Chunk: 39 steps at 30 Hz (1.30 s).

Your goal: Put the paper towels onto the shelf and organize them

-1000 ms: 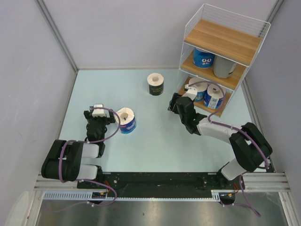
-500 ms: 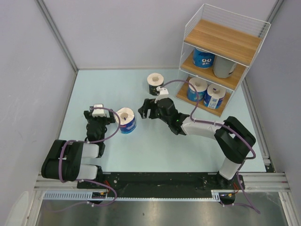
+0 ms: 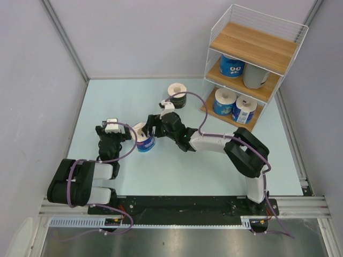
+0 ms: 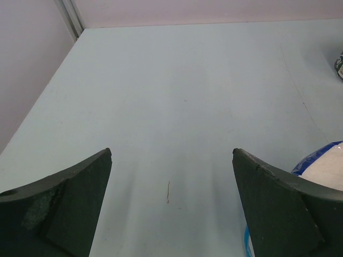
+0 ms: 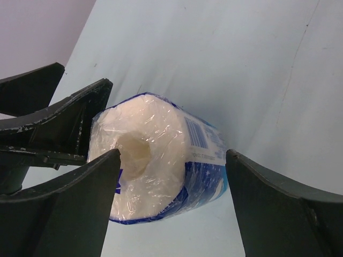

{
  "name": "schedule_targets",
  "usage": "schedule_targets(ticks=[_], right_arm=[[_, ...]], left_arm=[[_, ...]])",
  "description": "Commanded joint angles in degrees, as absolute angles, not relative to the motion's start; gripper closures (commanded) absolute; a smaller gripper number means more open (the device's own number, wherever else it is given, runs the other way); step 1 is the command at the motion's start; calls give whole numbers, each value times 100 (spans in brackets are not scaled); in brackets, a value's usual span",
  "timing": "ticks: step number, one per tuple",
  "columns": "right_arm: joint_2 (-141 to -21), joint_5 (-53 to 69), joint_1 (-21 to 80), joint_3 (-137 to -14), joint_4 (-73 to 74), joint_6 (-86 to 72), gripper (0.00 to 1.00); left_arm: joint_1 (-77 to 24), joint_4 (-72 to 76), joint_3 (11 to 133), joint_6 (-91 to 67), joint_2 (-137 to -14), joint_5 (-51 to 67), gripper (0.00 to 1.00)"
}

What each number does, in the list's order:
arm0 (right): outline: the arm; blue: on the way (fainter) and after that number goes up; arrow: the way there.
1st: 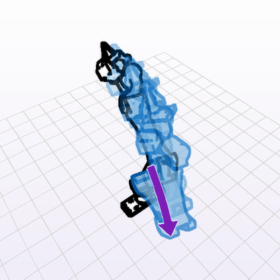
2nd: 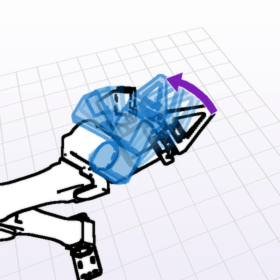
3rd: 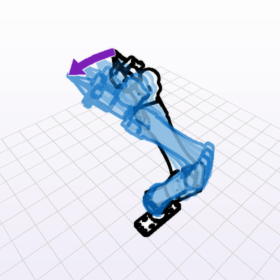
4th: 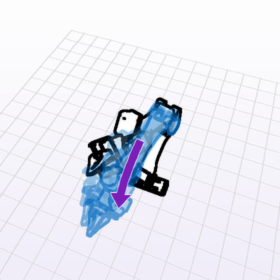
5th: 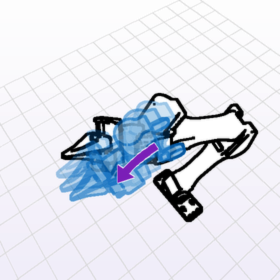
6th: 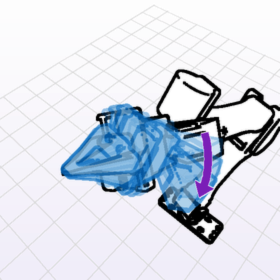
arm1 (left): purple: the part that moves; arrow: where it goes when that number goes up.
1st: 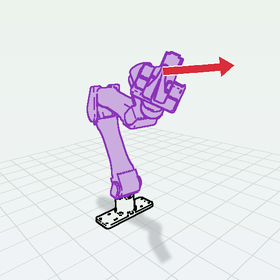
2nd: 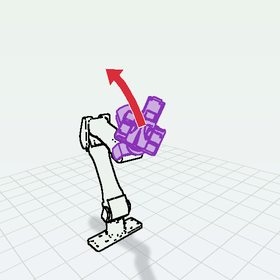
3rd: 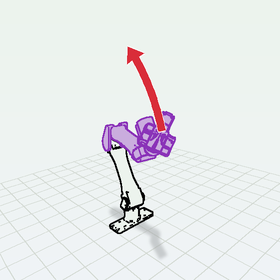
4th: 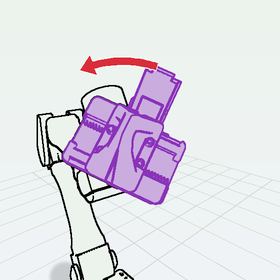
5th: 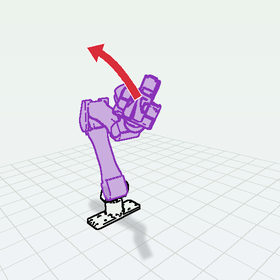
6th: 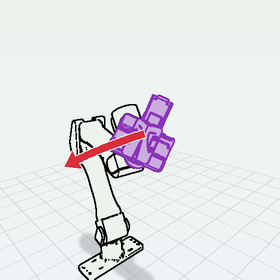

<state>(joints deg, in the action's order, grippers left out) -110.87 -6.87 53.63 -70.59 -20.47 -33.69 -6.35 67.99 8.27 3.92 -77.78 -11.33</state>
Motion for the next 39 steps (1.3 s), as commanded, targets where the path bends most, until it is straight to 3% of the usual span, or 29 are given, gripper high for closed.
schedule_targets(ticks=[1, 10, 15, 19, 26, 39], right_arm=[[-11241, -729, 5440, -7427, -1899, -3445, 17], [-11522, -721, 5449, -7690, -1547, -3463, 18], [-11672, -756, 5449, -7883, -1231, -3393, 24], [-11690, -774, 5449, -7945, -1072, -3305, 35], [-11418, -764, 5449, -7937, -879, -3173, 63], [-10056, -2073, 5449, -7595, 526, -2874, 66]], left_arm=[[-615, 6987, 870, 352, -7673, -976, 0], [-615, 6952, 896, 290, -7673, -1134, 0], [-615, 6716, 958, 334, -7515, -1047, 0], [-615, 6742, 949, 334, -7541, -1037, 0], [-615, 6794, 949, 325, -7602, -1037, 0], [-615, 6785, 958, 325, -7611, -1037, 0]])
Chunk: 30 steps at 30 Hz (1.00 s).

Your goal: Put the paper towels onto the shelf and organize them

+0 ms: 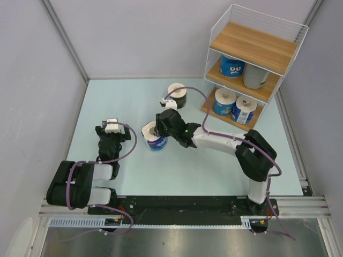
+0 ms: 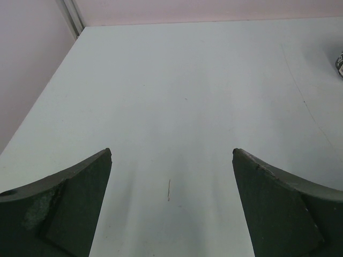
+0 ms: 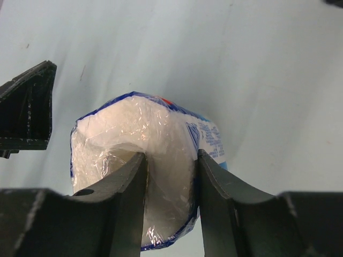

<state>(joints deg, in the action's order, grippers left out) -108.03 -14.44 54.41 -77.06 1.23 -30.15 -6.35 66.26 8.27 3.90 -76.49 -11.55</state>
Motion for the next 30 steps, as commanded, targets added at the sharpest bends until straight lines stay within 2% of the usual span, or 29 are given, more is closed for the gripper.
schedule_targets(ticks=[1, 10, 13, 21, 30], right_arm=[[-9846, -2257, 5441, -7507, 597, -2900, 66], [-8212, -1960, 4764, -6022, 949, -3217, 66], [-7727, -1951, 4466, -5880, 1186, -3112, 66], [-5969, -1407, 3175, -5976, 1187, -2769, 69], [-5616, -1397, 2848, -7100, 932, -2329, 69]], left_arm=[[-615, 6785, 958, 325, -7611, -1037, 0], [-615, 6776, 958, 316, -7620, -1037, 0], [-615, 6776, 967, 325, -7611, -1037, 0], [-615, 6768, 967, 325, -7620, -1037, 0], [-615, 6776, 967, 316, -7611, -1037, 0]])
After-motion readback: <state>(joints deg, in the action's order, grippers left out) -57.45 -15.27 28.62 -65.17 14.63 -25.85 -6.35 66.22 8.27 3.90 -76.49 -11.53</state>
